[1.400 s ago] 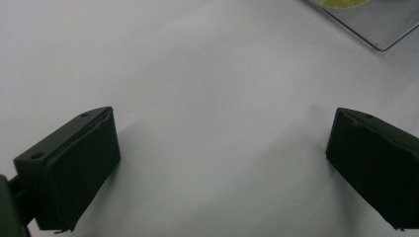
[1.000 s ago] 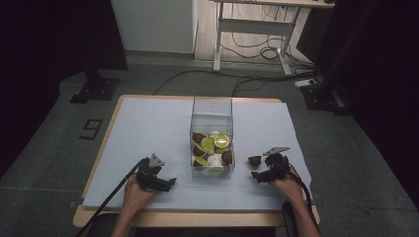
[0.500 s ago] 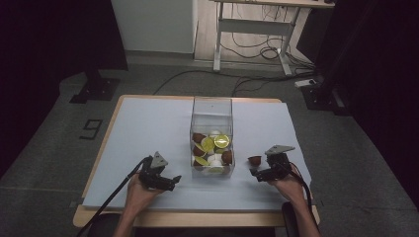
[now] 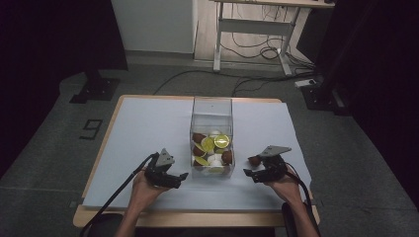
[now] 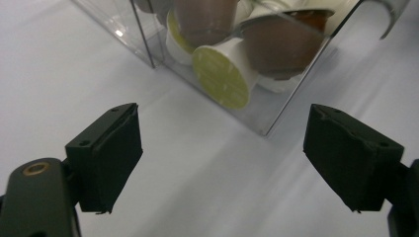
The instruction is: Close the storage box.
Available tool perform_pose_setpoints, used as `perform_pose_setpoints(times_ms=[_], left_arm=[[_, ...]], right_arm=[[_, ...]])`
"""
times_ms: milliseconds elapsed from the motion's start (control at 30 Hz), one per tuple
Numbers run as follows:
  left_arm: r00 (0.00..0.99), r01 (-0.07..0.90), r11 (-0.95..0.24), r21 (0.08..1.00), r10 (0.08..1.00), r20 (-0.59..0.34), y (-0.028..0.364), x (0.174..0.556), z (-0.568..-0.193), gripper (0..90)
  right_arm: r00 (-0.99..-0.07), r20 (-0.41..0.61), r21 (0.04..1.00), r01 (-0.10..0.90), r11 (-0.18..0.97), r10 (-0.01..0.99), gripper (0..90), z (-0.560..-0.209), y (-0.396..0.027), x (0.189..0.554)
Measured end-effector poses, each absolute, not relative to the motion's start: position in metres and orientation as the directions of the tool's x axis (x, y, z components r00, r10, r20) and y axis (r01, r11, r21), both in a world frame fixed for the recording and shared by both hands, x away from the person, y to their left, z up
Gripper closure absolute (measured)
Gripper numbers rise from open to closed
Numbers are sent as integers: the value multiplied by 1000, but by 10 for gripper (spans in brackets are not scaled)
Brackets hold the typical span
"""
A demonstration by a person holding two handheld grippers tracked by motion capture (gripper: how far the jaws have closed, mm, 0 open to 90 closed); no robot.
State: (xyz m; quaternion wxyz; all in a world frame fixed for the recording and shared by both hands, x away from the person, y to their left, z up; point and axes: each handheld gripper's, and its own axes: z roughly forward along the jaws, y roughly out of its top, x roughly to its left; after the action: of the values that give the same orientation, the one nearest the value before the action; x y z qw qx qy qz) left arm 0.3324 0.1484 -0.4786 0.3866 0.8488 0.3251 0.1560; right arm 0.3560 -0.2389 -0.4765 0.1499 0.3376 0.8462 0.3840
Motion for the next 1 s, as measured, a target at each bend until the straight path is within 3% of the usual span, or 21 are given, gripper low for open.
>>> perform_pose_setpoints(times_ms=[367, 633, 700, 967, 1000], left_arm=[[754, 418, -473, 776, 656, -6, 140, 335, -475, 175], [762, 398, -476, 784, 648, 6, 136, 335, -471, 228], [767, 391, -482, 784, 642, 12, 133, 335, -471, 282], [794, 369, -481, 795, 608, -1, 131, 334, -473, 439], [803, 367, -480, 797, 596, -10, 130, 334, -473, 489]], right_arm=[[-770, 32, 765, 430, 480, 637, 298, -469, -221, 352], [-796, 53, 769, 418, 484, 604, 413, -467, -210, 351], [-803, 59, 774, 412, 482, 593, 487, -465, -206, 350], [-823, 47, 777, 386, 497, 566, 632, -463, -200, 348], [-828, 39, 777, 377, 504, 559, 662, -462, -198, 347]])
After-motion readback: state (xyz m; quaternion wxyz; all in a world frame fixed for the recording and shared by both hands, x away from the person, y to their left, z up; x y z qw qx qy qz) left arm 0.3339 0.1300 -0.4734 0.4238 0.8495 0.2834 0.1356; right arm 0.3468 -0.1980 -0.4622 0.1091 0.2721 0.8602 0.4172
